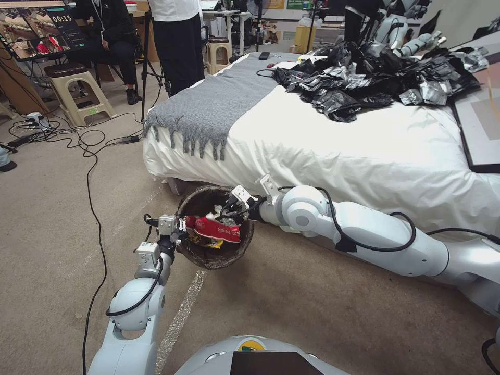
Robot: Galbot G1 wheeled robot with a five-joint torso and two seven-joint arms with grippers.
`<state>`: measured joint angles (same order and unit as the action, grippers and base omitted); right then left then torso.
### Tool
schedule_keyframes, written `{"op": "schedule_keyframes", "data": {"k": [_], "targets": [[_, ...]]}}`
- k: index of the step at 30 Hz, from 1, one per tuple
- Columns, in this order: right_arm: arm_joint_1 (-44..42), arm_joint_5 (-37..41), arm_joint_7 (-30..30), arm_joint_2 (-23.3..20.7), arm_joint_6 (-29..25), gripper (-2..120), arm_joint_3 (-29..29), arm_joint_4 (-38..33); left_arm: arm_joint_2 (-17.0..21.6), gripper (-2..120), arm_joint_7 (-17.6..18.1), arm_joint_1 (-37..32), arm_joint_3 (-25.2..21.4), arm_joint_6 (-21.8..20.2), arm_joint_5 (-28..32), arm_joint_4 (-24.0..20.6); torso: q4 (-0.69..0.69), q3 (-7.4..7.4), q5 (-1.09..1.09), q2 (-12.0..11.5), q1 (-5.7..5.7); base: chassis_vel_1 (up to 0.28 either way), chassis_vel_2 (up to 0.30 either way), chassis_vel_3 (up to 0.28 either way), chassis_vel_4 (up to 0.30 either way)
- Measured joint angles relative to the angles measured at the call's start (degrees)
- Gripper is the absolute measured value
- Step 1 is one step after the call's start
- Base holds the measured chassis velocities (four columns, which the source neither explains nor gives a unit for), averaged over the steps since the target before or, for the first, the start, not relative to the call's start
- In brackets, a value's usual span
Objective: Pick up the trash bin, then pick up the garbage from the floor and place it into the trash bin.
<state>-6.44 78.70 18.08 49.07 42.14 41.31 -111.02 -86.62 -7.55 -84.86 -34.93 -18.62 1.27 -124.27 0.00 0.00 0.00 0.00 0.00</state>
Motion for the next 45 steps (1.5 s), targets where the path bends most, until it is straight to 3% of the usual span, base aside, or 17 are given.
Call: {"op": "schedule_keyframes", "data": {"k": [10, 21, 24, 29, 31, 32, 33, 34, 35, 37, 38, 39, 40, 41, 42, 44, 45], "targets": [[0.54, 3.72, 1.25, -0.62, 0.0, 97, -2.5, -5.49, -0.05, 2, 0.04, 0.15, 0.09, 0.01, -0.26, 0.35, 0.0, 0.0, 0.0, 0.0, 0.0, 0.0, 0.0, 0.0, 0.0], [1.31, 6.93, 3.17, -2.73, 0.01, 100, -5.8, -12.66, -0.15, 2, 0.09, 0.38, -0.06, 0.08, -0.5, 0.66, 0.0, 0.0, 0.0, 0.0, 0.0, 0.0, 0.0, 0.0, 0.0], [-0.8, 6.63, 6.6, -7.04, -4.19, 100, -20.99, -19.7, -0.03, 2, 0.21, 0.04, -0.39, 0.15, -0.31, 0.32, 0.01, -0.01, 0.01, 0.0, 0.0, 0.0, 0.0, 0.0, 0.0], [-5.34, 4.58, 11.44, -10.97, -9.49, 100, -30.85, -21.82, 0.06, 2, 0.46, -0.01, -0.37, 0.16, 0.05, 0.18, 0.02, -0.01, 0.01, 0.0, 0.0, 0.0, 0.0, 0.0, 0.0], [-16.44, -3.75, 12.69, -15.39, -12.88, 100, -43.03, -22.39, 0.16, 2, 0.78, 0.04, -0.21, 0.3, 0.37, 0.18, -0.02, -0.01, 0.0, 0.01, 0.0, 0.0, 0.0, 0.0, 0.0], [-16.44, -3.75, 12.69, -15.39, -12.88, 100, -43.03, -22.39, 0.16, 2, 0.78, 0.04, -0.21, 0.3, 0.37, 0.18, -0.02, -0.01, 0.0, 0.01, 0.0, 0.0, 0.0, 0.0, 0.0], [-25.61, -14.92, 11.66, -16.27, -15.78, 100, -52.24, -21.85, 0.19, 2, 0.96, 0.05, -0.14, 0.38, 0.57, 0.18, -0.03, -0.01, 0.05, 0.01, 0.0, 0.0, 0.0, 0.0, 0.0], [-34.61, -24.09, 9.73, -15.19, -18.21, 100, -60.97, -21.21, 0.22, 2, 1.26, 0.04, -0.03, 0.47, 0.91, 0.1, -0.02, -0.01, -0.05, 0.01, 0.0, 0.0, 0.0, 0.0, 0.0], [-34.61, -24.09, 9.73, -15.19, -18.21, 100, -60.97, -21.21, 0.22, 2, 1.26, 0.04, -0.03, 0.47, 0.91, 0.1, -0.02, -0.01, -0.05, 0.01, 0.0, 0.0, 0.0, 0.0, 0.0], [-56.84, -39.31, 7.4, -6.84, -23.13, 100, -78.04, -19.86, 0.44, 2, 1.9, -0.5, 0.05, 0.6, 1.67, -0.62, 0.04, -0.01, 0.0, 0.01, 0.0, 0.0, 0.0, 0.0, 0.0], [-56.84, -39.31, 7.4, -6.84, -23.13, 100, -78.04, -19.86, 0.44, 2, 1.9, -0.5, 0.05, 0.6, 1.67, -0.62, 0.04, -0.01, 0.0, 0.01, 0.0, 0.0, 0.0, 0.0, 0.0], [-66.24, -45.45, 5.22, -1.28, -27.6, 100, -84.22, -18.6, 0.71, 2, 2.05, -0.86, -0.09, 0.67, 2.08, -0.86, -0.01, -0.01, 0.05, 0.0, 0.0, 0.0, 0.0, 0.0, 0.0], [-71.66, -50.81, 2.46, 2.65, -33.05, 100, -87.63, -16.78, 0.92, 2, 2.19, -1.11, -0.23, 0.76, 2.31, -1.05, -0.03, -0.01, 0.07, 0.0, 0.0, 0.0, 0.0, 0.0, 0.0], [-76.43, -60.84, -1.3, 8.39, -43.56, 100, -90.92, -13.55, 1.01, 2, 2.33, -1.31, -0.22, 0.89, 2.55, -1.17, -0.04, -0.01, -0.06, 0.01, -0.01, 0.0, 0.0, 0.0, 0.0], [-76.43, -60.84, -1.3, 8.39, -43.56, 100, -90.92, -13.55, 1.01, 2, 2.33, -1.31, -0.22, 0.89, 2.55, -1.17, -0.04, -0.01, -0.06, 0.01, -0.01, 0.0, 0.0, 0.0, 0.0], [-80.22, -69.75, -3.59, 19.04, -52.27, 100, -92.51, -10.82, 1.13, 2, 2.55, -1.77, 0.0, 1.22, 2.55, -1.29, 0.0, -0.01, 0.01, 0.01, -0.01, 0.0, 0.0, 0.0, 0.0], [-80.22, -69.75, -3.59, 19.04, -52.27, 100, -92.51, -10.82, 1.13, 2, 2.55, -1.77, 0.0, 1.22, 2.55, -1.29, 0.0, -0.01, 0.01, 0.01, -0.01, 0.0, 0.0, 0.0, 0.0]]}}
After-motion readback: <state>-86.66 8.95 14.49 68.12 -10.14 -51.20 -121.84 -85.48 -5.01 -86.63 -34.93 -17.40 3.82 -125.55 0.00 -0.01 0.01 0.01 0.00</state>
